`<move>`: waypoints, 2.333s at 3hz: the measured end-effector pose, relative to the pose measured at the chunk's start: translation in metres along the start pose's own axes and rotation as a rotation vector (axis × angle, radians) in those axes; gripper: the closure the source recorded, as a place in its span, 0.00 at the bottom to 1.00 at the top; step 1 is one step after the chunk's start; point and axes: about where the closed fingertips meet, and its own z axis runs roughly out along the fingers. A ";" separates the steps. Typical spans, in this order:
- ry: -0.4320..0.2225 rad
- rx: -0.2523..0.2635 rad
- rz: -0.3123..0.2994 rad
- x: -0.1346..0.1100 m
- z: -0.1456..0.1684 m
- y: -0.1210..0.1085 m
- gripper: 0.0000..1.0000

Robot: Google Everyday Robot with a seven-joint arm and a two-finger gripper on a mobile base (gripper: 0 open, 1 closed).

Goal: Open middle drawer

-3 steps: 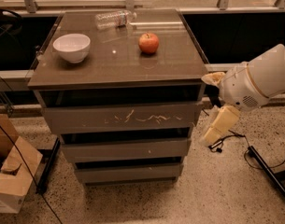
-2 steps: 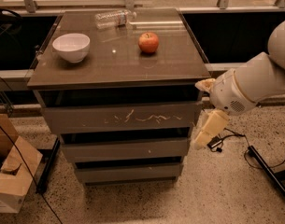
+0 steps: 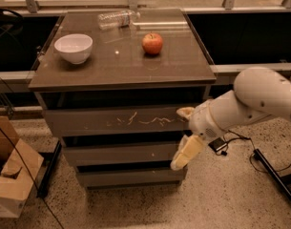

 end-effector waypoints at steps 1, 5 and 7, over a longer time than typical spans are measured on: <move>-0.139 -0.045 0.066 0.018 0.050 0.000 0.00; -0.414 -0.115 0.299 0.069 0.175 -0.019 0.00; -0.352 -0.004 0.304 0.101 0.233 -0.075 0.00</move>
Offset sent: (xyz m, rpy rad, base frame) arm 0.0225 0.0496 -0.1467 0.5225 0.1519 -0.1029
